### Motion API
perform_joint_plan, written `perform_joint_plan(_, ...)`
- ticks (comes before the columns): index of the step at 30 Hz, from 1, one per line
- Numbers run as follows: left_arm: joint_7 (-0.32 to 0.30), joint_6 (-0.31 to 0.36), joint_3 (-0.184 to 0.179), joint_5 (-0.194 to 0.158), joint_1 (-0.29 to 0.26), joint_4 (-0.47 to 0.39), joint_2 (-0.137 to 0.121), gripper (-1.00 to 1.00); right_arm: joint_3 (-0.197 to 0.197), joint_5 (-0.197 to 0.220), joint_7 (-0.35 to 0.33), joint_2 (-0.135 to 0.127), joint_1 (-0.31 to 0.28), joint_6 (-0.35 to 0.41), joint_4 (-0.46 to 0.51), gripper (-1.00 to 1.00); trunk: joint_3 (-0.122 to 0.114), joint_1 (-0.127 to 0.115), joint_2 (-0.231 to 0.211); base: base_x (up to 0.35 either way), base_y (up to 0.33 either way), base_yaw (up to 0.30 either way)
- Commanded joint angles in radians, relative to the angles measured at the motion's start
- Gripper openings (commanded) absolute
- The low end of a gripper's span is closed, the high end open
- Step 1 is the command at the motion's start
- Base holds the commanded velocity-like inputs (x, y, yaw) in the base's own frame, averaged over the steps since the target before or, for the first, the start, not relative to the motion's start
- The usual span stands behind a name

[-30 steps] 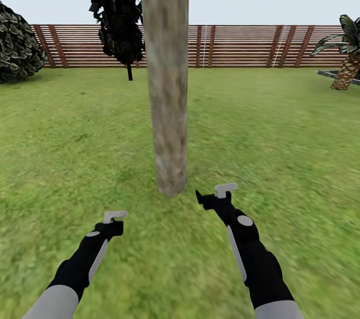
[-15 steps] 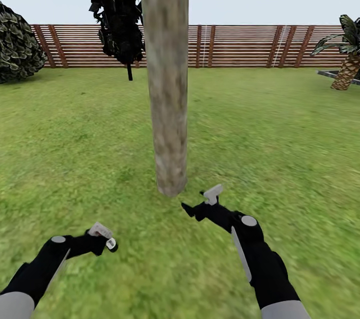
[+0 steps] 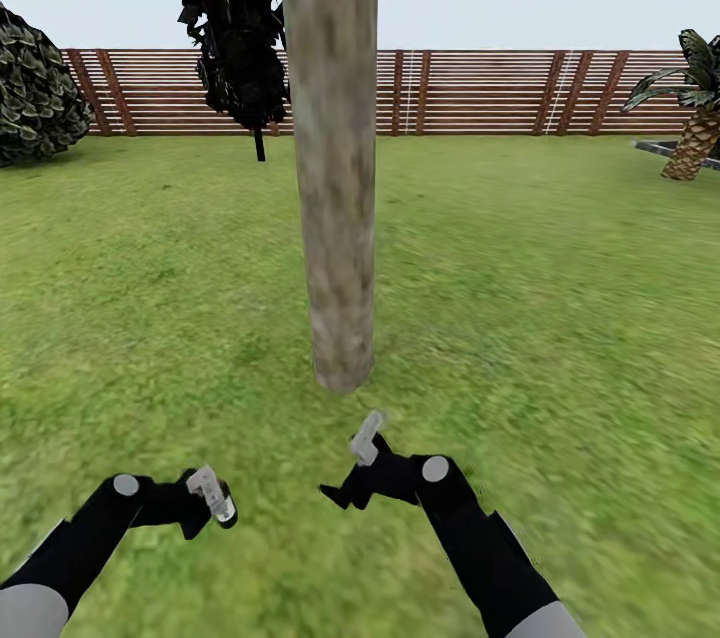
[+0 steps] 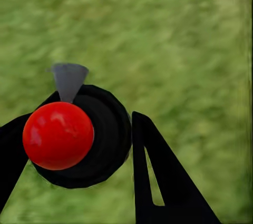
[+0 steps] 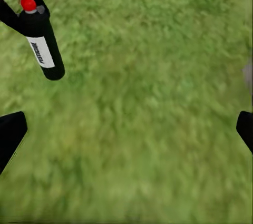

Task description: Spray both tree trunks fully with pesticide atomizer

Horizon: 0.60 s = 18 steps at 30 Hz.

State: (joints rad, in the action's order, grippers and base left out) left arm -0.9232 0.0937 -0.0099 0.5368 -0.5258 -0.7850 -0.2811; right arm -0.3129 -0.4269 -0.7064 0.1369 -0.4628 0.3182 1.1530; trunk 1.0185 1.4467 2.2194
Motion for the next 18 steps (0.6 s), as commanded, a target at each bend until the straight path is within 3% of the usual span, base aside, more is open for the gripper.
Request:
perform_joint_plan(1, -0.01, 0.0, -0.005, 0.002, 0.0, -0.002, -0.001, -1.0, -0.009, -0.007, -0.005, 0.001, 0.0, 0.004, 0.002, 1.0, 0.001, 0.0, 0.0, 0.0, 0.0, 0.0)
perform_joint_plan(6, -0.032, -0.062, -0.031, 0.011, 0.0, 0.029, -0.001, -1.0, -0.053, -0.009, -0.005, 0.008, 0.0, 0.004, 0.014, 1.0, 0.001, 0.0, 0.0, 0.0, 0.0, 0.0)
perform_joint_plan(12, -0.036, -0.094, -0.116, 0.012, -0.004, 0.06, -0.001, -1.0, -0.058, -0.009, -0.005, 0.008, 0.0, 0.004, 0.017, 1.0, 0.001, 0.0, 0.0, 0.0, 0.0, 0.0)
perform_joint_plan(16, -0.052, -0.096, -0.133, 0.013, -0.006, 0.065, 0.001, -1.0, -0.06, -0.011, -0.006, 0.007, 0.0, 0.004, 0.016, 1.0, 0.001, 0.0, 0.0, 0.0, 0.0, 0.0)
perform_joint_plan(18, -0.089, -0.095, -0.136, 0.014, -0.007, 0.066, 0.001, -1.0, -0.07, -0.013, -0.007, 0.007, 0.0, 0.004, 0.016, 1.0, 0.001, 0.0, 0.0, 0.0, 0.0, 0.0)
